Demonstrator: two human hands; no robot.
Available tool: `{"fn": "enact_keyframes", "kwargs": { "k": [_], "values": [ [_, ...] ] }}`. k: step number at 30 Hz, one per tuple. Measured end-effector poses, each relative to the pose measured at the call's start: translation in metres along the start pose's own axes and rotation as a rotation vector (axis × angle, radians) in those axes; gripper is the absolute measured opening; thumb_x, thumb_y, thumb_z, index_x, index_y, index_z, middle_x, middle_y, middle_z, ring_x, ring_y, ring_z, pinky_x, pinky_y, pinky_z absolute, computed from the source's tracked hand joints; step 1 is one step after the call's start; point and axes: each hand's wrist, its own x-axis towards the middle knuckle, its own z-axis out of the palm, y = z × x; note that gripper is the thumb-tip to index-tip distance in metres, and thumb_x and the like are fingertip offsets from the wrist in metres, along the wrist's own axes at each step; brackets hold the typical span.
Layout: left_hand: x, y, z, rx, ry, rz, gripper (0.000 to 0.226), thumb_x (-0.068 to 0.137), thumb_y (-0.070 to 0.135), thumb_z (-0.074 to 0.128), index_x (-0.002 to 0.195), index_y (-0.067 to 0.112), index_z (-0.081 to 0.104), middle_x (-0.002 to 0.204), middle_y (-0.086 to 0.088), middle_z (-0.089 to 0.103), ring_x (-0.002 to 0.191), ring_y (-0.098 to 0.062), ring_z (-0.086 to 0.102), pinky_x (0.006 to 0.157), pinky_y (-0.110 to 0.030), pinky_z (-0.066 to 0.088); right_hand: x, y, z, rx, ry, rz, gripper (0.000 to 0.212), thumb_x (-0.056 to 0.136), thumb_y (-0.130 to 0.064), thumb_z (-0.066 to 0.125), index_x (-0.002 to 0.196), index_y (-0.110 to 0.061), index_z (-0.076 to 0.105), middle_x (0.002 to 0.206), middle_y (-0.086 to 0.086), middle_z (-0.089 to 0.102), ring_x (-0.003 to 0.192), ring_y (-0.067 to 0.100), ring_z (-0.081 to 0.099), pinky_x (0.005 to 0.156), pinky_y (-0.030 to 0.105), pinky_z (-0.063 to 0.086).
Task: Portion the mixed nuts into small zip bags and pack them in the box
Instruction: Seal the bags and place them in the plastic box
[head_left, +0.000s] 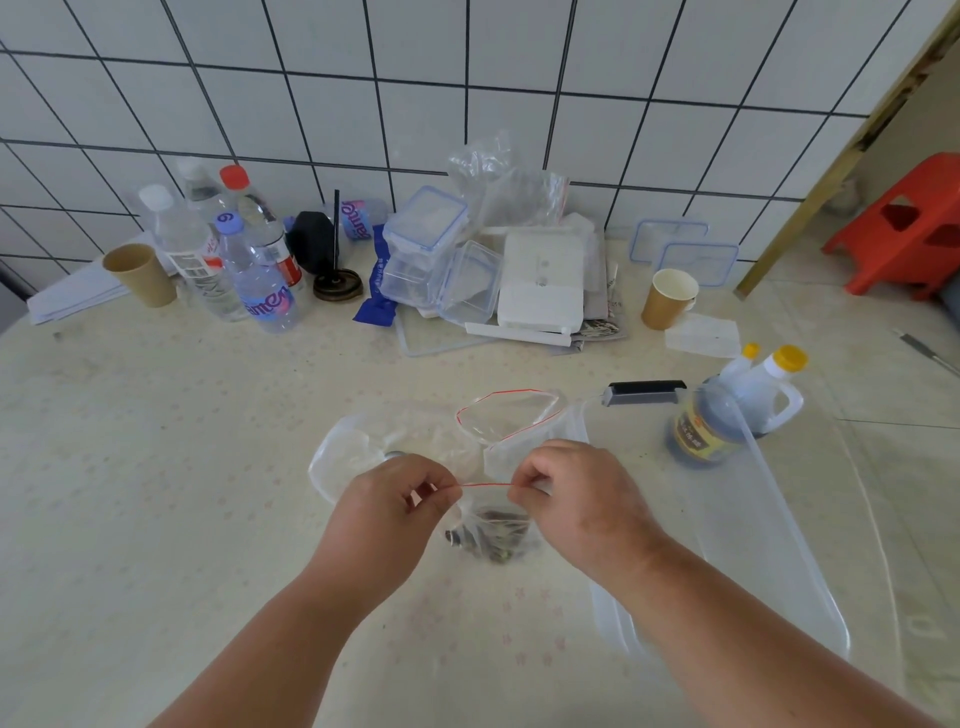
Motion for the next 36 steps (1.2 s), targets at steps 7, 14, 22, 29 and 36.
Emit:
{"fn": "enact_keyframes", "kwargs": {
  "k": [7,14,22,29,36],
  "values": [
    [0.0,0.002,0.0,-0.001,-0.013,-0.002,0.029,0.092,0.018,0.077,0.072,0.038,0.068,0.086,0.032,0.064,0.075,0.003,0.058,0.066,-0.007,0.043,-0.002,0.002,-0.002,-0.01,-0.003,-0.008,0.01,0.079,-0.018,0.077,0.073,-0.019,0.069,0.077,-0.013,0.068,0.078,0.008,0.063,0.081,0.033,0.049],
    [0.001,0.0,-0.001,-0.025,-0.006,-0.023,0.029,0.092,0.019,0.077,0.072,0.038,0.069,0.087,0.026,0.066,0.074,0.001,0.059,0.067,-0.008,0.044,-0.003,0.01,-0.01,-0.035,-0.014,-0.008,0.011,0.077,-0.021,0.077,0.071,-0.021,0.068,0.068,-0.02,0.057,0.075,0.005,0.058,0.077,0.032,0.047],
    [0.004,-0.004,-0.002,-0.032,0.008,-0.06,0.029,0.092,0.019,0.077,0.07,0.036,0.069,0.085,0.025,0.067,0.072,0.0,0.059,0.065,-0.008,0.044,-0.002,0.019,-0.01,0.001,0.01,0.045,0.013,0.077,-0.024,0.078,0.07,-0.022,0.067,0.07,-0.018,0.061,0.074,0.003,0.061,0.069,0.021,0.044],
    [0.003,-0.002,0.001,-0.021,-0.004,-0.043,0.029,0.092,0.018,0.076,0.069,0.036,0.07,0.086,0.025,0.067,0.073,0.0,0.06,0.066,-0.008,0.045,-0.008,0.028,-0.008,0.017,0.028,0.06,0.014,0.075,-0.022,0.079,0.068,-0.022,0.067,0.07,-0.014,0.064,0.072,0.005,0.061,0.066,0.018,0.046],
    [0.006,-0.005,0.0,-0.032,-0.001,-0.069,0.026,0.092,0.02,0.076,0.071,0.034,0.071,0.085,0.024,0.067,0.072,0.0,0.06,0.064,-0.008,0.044,-0.011,0.04,-0.013,-0.033,0.055,0.062,0.017,0.075,-0.023,0.082,0.067,-0.023,0.067,0.065,-0.018,0.058,0.073,0.005,0.057,0.061,0.009,0.036]
  ]
}}
